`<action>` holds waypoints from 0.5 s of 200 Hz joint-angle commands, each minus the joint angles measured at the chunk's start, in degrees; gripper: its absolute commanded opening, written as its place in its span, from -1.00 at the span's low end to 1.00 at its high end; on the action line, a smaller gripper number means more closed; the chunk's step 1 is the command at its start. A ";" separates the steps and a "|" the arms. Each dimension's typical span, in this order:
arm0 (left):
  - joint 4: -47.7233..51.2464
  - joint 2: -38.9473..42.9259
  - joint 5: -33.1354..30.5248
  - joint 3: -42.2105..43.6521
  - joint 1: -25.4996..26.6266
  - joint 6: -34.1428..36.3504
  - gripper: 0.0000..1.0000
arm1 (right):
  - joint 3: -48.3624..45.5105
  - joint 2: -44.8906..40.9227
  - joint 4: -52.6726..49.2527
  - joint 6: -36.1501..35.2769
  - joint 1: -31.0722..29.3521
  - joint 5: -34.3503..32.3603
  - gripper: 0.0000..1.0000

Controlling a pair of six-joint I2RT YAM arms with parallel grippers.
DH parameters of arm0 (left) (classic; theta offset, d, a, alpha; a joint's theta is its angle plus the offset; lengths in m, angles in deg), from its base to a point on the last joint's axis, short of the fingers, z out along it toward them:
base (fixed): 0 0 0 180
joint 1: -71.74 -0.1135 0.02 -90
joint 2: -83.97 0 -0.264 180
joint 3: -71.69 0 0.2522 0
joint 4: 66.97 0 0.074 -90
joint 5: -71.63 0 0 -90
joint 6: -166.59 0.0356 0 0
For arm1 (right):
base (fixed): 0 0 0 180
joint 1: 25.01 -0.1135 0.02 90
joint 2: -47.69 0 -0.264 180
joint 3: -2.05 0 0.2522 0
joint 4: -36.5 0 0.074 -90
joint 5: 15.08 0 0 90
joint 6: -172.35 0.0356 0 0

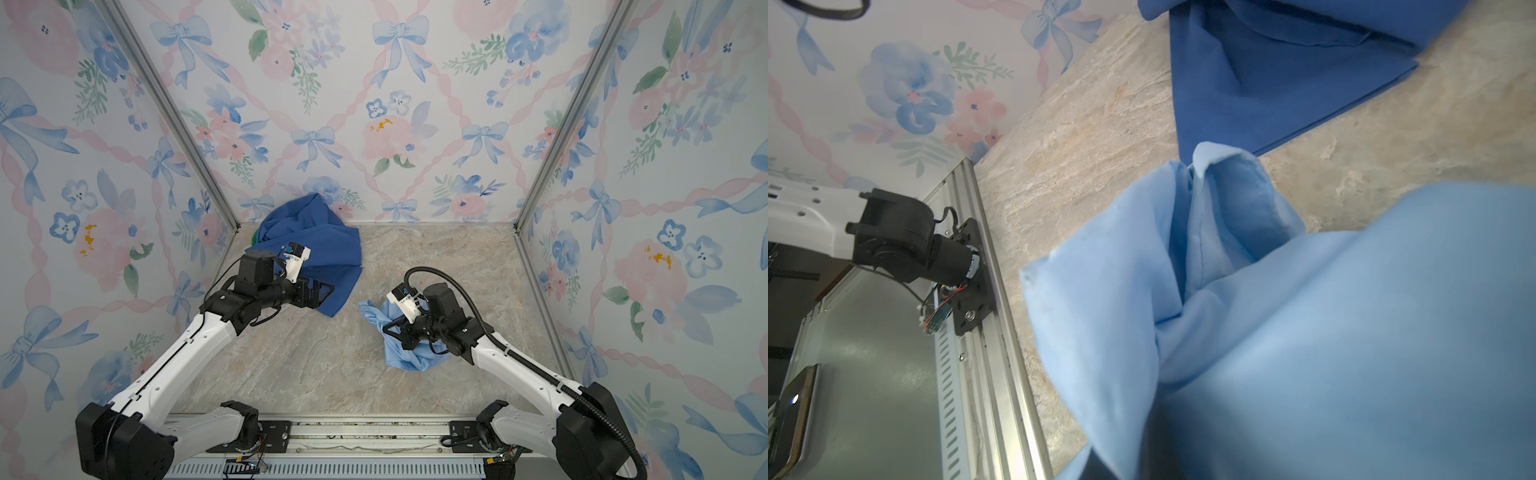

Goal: Pick out a specific cloth from the pile

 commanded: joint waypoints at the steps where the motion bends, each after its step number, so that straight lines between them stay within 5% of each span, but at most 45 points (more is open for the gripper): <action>1: -1.03 -7.17 9.43 -5.83 0.89 1.25 0.96 | 2.03 -2.96 -7.05 -2.98 -1.98 3.00 -1.00; 40: -1.02 -10.18 6.67 -7.44 3.13 3.68 0.96 | -2.52 -13.31 -6.89 -0.24 -5.99 -1.05 -1.00; 57: -0.94 -9.67 3.29 -5.90 4.99 4.51 0.96 | -3.09 -19.02 -9.88 1.20 -5.57 -9.64 -1.00; 79: -0.95 -9.14 -1.13 -4.63 6.66 4.73 0.96 | -5.47 -22.76 -11.15 6.39 -1.40 -23.02 -1.00; 100: -1.03 -8.16 -3.35 -3.61 7.08 5.02 0.96 | -7.67 -22.09 -11.08 10.50 6.92 -23.54 -1.00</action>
